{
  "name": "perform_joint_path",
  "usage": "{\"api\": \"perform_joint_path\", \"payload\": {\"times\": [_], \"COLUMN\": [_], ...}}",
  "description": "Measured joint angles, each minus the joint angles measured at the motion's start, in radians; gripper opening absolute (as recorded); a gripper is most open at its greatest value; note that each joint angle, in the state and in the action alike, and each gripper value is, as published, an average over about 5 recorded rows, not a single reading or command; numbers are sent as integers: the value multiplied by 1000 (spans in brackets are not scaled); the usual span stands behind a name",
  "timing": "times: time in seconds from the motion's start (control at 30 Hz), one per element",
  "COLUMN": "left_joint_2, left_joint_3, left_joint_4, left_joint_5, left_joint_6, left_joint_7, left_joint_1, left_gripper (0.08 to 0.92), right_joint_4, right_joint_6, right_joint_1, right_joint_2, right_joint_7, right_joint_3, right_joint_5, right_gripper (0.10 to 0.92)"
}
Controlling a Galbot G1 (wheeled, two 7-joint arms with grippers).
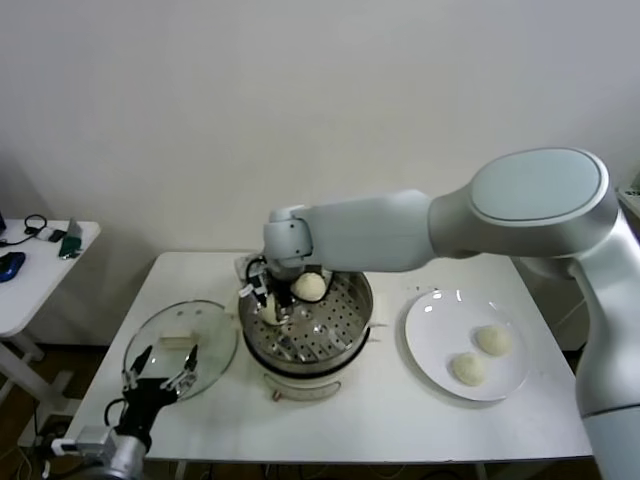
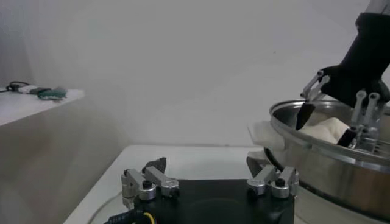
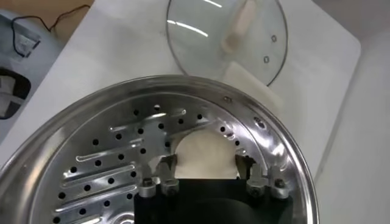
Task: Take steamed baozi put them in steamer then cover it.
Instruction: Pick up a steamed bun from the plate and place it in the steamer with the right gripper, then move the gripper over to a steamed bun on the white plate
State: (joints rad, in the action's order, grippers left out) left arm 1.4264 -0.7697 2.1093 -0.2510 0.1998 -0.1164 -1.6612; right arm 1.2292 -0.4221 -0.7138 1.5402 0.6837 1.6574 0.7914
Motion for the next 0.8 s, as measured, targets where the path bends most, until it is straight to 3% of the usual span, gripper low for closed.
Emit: {"api": "perform_joint_path", "payload": {"times": [0.1,0.33,0.57,0.8], "left_joint_2": [1,7,9,14], "left_joint_3": [1,6,13,24], "left_joint_4": [2,6,9,12], "left_joint_5": [1,7,17,28], "left_joint_6": [1,4,6,6], "left_joint_7": [0,-1,-1,-1], "left_joint_1": [0,1,-3,-1], "left_gripper": [823,823,823,823], "right_joint_4": [14,73,150,253], "right_joint_6": [15,73,134,163], "right_joint_1": [-14,-100,-222,-276], "right_joint_2": [-19,-136,-363,-628], "right_joint_7": [12,101,210,249], "right_joint_3": [-3,7,75,187], "right_joint_5": [-8,1,6,-83], "right_gripper": [814,823,823,823]}}
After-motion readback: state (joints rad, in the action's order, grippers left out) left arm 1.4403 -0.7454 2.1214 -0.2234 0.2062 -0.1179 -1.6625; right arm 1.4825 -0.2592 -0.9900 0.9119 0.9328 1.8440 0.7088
